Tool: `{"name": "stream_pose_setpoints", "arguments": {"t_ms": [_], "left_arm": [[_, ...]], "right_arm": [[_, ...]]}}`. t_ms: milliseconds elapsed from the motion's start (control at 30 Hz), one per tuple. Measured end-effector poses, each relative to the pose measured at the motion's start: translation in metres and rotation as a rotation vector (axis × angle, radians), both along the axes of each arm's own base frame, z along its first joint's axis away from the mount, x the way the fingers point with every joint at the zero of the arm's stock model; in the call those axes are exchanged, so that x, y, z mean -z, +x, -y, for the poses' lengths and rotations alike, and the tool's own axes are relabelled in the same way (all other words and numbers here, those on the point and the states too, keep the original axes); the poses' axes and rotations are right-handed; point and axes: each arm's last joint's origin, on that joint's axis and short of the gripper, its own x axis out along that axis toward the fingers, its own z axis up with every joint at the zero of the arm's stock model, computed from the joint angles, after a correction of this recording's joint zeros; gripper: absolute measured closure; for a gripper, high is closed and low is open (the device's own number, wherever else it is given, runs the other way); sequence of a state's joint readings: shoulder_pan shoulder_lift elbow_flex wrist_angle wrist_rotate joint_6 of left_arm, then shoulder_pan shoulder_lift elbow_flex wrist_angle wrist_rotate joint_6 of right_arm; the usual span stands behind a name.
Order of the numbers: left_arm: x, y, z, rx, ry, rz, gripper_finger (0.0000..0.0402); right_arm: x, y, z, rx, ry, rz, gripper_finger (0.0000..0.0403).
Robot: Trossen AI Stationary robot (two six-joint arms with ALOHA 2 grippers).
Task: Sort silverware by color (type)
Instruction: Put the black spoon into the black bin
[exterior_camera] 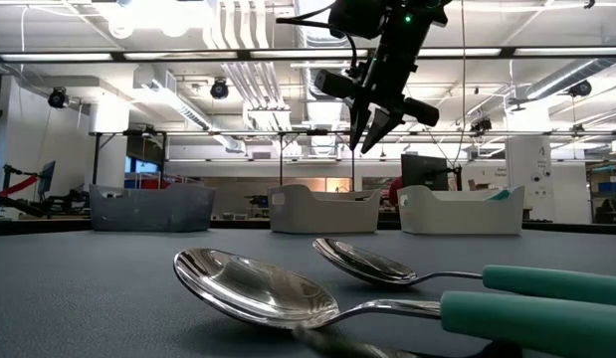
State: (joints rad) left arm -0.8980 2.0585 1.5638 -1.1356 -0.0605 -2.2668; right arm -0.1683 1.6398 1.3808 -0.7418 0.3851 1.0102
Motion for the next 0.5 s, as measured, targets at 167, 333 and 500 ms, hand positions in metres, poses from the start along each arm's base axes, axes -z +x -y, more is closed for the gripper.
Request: {"name": "stream_pose_setpoints", "arguments": {"t_ms": [167, 333, 500], "left_arm": [[0.009, -0.001, 0.003, -0.014, 0.072, -0.066, 0.029], [0.019, -0.003, 0.0, -0.028, 0.119, -0.122, 0.0285], [0.027, -0.003, 0.001, -0.037, 0.13, -0.133, 0.0305]], "right_arm": [[0.0, 0.0, 0.0, 0.0, 0.0, 0.0, 0.0323], [0.0, 0.0, 0.0, 0.0, 0.0, 0.0, 0.0323], [0.0, 0.0, 0.0, 0.0, 0.0, 0.0, 0.0323]]}}
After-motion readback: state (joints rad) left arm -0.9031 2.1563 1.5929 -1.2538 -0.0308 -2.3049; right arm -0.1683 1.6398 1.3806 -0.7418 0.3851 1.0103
